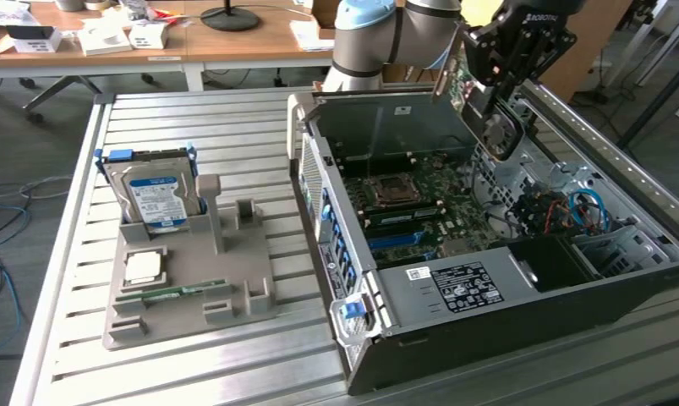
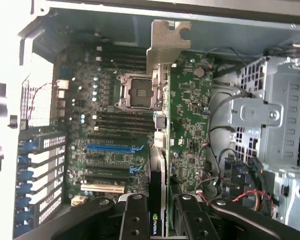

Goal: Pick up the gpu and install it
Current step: 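Insert the gpu into the slot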

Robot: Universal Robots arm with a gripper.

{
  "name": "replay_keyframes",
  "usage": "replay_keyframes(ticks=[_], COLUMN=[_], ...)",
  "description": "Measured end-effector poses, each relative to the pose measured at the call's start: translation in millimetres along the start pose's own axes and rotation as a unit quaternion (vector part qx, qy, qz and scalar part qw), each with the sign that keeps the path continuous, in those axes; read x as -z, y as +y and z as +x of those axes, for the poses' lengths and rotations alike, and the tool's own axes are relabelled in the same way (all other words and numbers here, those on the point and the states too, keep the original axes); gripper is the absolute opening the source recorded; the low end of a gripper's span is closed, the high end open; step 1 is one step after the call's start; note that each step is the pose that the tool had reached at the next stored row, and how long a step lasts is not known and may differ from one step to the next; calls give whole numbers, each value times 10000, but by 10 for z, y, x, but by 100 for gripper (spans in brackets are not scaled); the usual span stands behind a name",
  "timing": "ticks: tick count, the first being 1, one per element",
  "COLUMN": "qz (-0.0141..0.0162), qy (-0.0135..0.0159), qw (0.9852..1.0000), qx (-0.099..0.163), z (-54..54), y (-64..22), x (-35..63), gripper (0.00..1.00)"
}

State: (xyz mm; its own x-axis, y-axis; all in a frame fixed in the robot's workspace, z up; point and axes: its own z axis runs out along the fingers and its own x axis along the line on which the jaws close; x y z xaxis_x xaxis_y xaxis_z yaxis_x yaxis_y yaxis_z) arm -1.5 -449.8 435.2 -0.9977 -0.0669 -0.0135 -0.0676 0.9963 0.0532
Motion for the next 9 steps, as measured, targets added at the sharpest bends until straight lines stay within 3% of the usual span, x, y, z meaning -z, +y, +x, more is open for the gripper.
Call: replay_keyframes(ticks=[5, 9], qz=[-6, -10], qy=[24, 44], qw=[9990, 9966], qx=[454, 820], z=[0, 0], y=[0, 0], x=[-2, -4], gripper=[26, 26])
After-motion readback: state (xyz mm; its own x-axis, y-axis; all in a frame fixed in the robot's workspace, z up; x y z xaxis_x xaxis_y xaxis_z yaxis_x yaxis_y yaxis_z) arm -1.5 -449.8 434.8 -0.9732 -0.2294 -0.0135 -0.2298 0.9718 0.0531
